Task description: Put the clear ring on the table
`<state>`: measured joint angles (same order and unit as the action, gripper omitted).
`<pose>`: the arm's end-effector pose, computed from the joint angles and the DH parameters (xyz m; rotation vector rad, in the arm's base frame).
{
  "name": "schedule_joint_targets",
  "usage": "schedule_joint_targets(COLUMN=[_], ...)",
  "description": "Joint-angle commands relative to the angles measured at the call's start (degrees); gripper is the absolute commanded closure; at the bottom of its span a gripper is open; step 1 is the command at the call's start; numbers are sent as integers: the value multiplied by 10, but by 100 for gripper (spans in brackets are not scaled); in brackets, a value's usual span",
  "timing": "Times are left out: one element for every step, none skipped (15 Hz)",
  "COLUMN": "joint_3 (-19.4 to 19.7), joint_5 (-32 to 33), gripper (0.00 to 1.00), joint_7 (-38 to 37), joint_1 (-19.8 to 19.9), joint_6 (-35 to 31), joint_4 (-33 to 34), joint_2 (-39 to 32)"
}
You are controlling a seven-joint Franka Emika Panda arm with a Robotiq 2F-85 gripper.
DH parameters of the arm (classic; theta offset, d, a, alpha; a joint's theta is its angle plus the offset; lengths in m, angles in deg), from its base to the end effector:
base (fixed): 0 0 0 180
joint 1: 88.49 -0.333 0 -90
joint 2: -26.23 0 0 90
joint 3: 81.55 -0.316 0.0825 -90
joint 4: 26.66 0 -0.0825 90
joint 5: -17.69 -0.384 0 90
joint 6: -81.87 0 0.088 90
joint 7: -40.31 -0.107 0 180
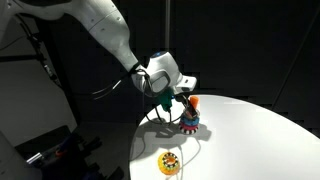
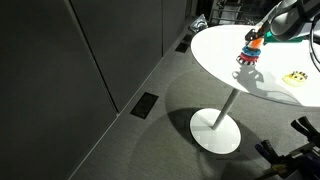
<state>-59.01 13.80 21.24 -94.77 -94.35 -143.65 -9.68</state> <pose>0.6069 -0.1693 0.2009 2.7742 -0.8020 0.6790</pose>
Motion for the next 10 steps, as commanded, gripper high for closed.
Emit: schedule_joint_targets(joint_3=[18,22,25,30,35,39,45,49,54,62], joint_5=[-11,-10,-10,-10,-9,-8,-7,-5,-3,-1], gripper=[30,30,30,30,30,30,30,30,30,30], joint_7=[-13,-16,-18,-23,-26,-29,-34,-37,-40,-46], joint_1=[-18,-22,-25,-30,-35,-39,-45,-49,-54,-63], joint_6=[17,17,20,21,23,24,24,25,26,26], joint_4=[1,-1,-2,-4,-6,-8,-10,-12,-14,-18], joint_2=[17,23,29,34,41,49,54,61,69,75])
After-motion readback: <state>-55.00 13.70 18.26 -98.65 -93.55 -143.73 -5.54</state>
